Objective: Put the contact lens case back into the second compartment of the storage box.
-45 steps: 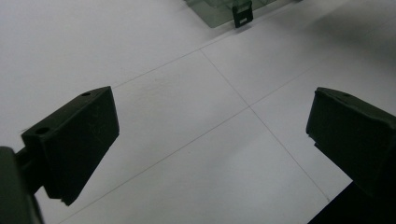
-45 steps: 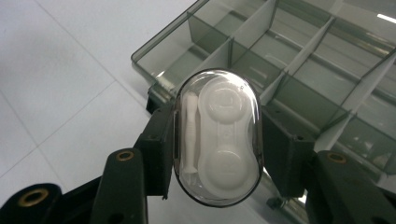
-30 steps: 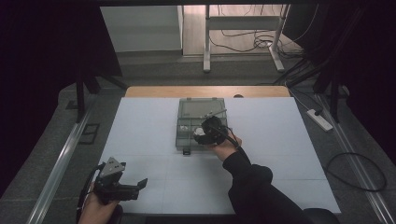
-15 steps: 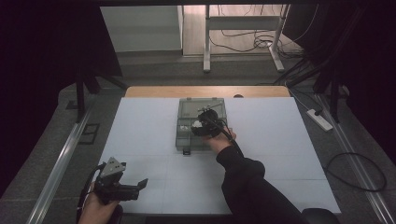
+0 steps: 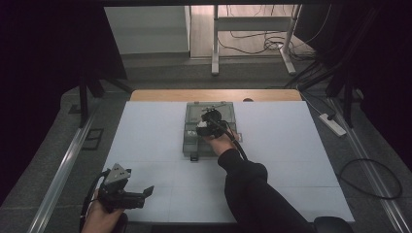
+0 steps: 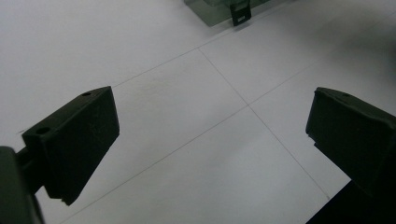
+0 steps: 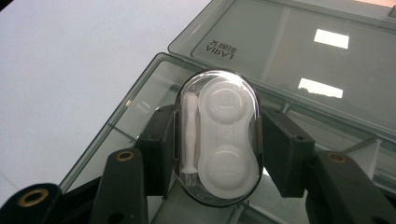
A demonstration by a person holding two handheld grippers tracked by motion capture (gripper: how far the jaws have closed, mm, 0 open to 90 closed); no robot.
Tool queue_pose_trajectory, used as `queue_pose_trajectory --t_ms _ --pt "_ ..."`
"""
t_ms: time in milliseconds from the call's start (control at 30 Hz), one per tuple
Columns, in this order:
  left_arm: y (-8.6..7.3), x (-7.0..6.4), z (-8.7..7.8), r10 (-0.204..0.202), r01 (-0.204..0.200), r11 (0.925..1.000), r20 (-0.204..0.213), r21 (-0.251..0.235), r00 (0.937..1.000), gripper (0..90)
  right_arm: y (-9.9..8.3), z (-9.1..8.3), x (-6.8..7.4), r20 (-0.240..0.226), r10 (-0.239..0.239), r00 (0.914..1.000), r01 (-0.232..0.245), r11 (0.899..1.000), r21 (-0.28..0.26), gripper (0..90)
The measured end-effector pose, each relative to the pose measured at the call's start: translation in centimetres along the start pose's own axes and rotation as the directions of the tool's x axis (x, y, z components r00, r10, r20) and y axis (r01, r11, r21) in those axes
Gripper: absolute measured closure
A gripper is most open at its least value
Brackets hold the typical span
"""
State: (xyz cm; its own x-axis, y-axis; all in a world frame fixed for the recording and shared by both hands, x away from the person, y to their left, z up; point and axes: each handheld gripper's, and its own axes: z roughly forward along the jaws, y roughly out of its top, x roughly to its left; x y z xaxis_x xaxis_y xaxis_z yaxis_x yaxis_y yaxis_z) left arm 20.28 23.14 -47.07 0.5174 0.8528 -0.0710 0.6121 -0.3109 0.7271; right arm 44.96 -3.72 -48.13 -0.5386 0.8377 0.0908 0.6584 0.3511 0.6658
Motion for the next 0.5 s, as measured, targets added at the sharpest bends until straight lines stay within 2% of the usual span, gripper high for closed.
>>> queue_pose_trajectory --t_ms 167,500 --pt "0.0 0.0 0.0 0.001 -0.001 1.0000 0.000 0.000 1.0000 2.7 0.2 0.5 0.3 0.037 -0.007 0.9993 0.007 1.000 0.002 48.8" --pt "0.0 0.0 0.0 0.002 -0.002 1.0000 0.000 0.000 1.0000 2.7 0.2 1.1 0.4 0.059 -0.001 0.9983 0.000 1.000 0.008 48.7"
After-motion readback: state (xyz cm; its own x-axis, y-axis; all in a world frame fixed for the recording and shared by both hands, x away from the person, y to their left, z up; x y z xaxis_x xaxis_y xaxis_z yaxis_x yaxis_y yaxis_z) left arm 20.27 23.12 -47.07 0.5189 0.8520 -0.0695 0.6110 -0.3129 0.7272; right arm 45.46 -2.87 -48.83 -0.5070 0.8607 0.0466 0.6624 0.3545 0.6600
